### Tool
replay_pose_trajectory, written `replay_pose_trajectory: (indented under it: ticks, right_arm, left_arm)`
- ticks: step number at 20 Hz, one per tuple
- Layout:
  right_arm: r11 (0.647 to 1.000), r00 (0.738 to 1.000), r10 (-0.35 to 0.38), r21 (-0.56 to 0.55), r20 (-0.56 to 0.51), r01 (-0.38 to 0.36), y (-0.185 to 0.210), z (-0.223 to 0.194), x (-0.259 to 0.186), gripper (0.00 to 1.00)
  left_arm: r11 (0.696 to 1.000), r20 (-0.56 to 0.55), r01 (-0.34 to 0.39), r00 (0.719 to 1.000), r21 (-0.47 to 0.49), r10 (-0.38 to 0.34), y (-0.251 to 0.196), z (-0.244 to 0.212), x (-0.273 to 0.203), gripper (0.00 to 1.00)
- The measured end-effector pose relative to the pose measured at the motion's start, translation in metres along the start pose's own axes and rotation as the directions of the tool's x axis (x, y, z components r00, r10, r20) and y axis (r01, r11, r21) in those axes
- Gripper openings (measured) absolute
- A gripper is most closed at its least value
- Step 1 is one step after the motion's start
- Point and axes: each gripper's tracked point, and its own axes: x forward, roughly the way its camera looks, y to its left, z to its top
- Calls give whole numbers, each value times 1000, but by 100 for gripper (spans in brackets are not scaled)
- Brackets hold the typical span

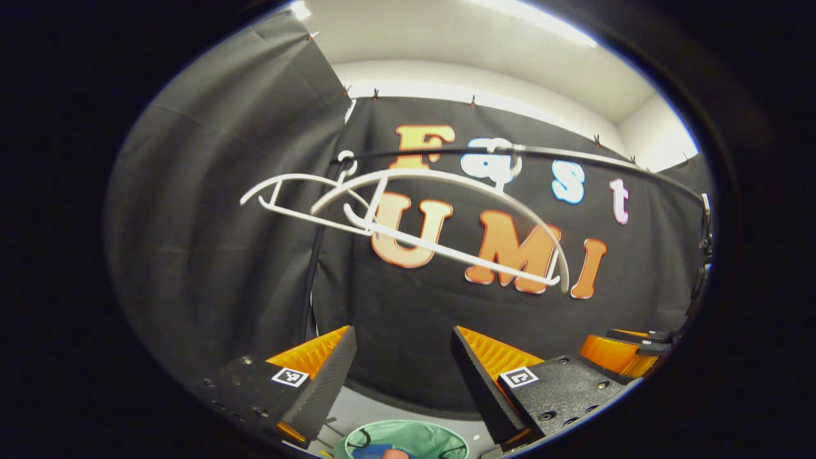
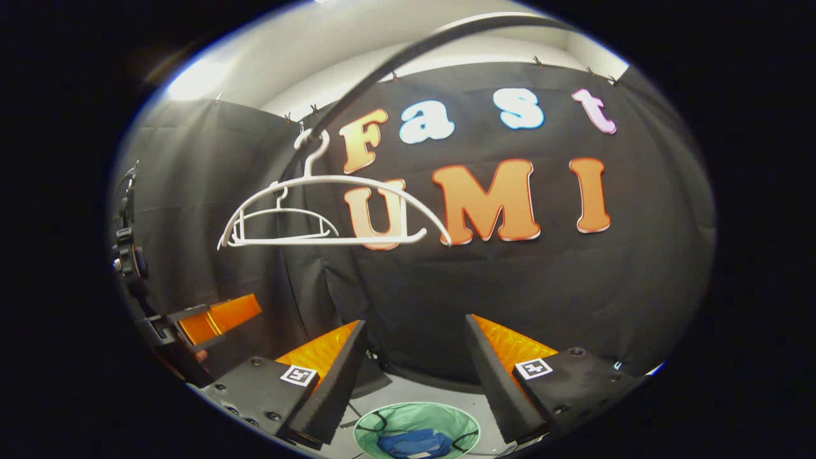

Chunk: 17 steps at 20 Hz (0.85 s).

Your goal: Grasp the clothes on the hanger with both hands and then place them into the laundry hamper below.

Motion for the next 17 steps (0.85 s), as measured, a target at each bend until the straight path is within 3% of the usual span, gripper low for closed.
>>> replay_pose_trajectory:
  ticks: [1, 6, 7, 11, 12, 16, 17]
  right_arm:
    - [1000, 1000, -6, -19, 27, 7, 0, 8, -4, 88]
    - [1000, 995, 3, 8, 100, -4, 4, 34, -28, 89]
    - [1000, 993, -4, 2, 116, 3, 0, 37, -32, 100]
    - [1000, 991, -19, 8, 134, 18, -6, 41, -40, 100]
    - [1000, 992, -21, 13, 126, 20, -8, 38, -40, 89]
    - [999, 993, -22, 39, 115, 18, -12, 34, -40, 89]
    - [999, 993, -25, 40, 115, 21, -14, 34, -40, 100]
  left_arm:
    - [1000, 29, -7, 1000, 4, 7, 5, 10, -3, 90]
    - [995, 129, -88, 988, 56, 80, 16, 53, -17, 89]
    - [994, 137, -90, 987, 63, 81, 14, 56, -20, 89]
    - [991, 165, -107, 982, 77, 93, 13, 63, -30, 90]
    - [990, 171, -111, 981, 81, 96, 14, 65, -31, 89]
    - [992, 177, -108, 979, 63, 96, 11, 65, -32, 90]
    - [993, 172, -105, 981, 60, 93, 11, 63, -31, 90]
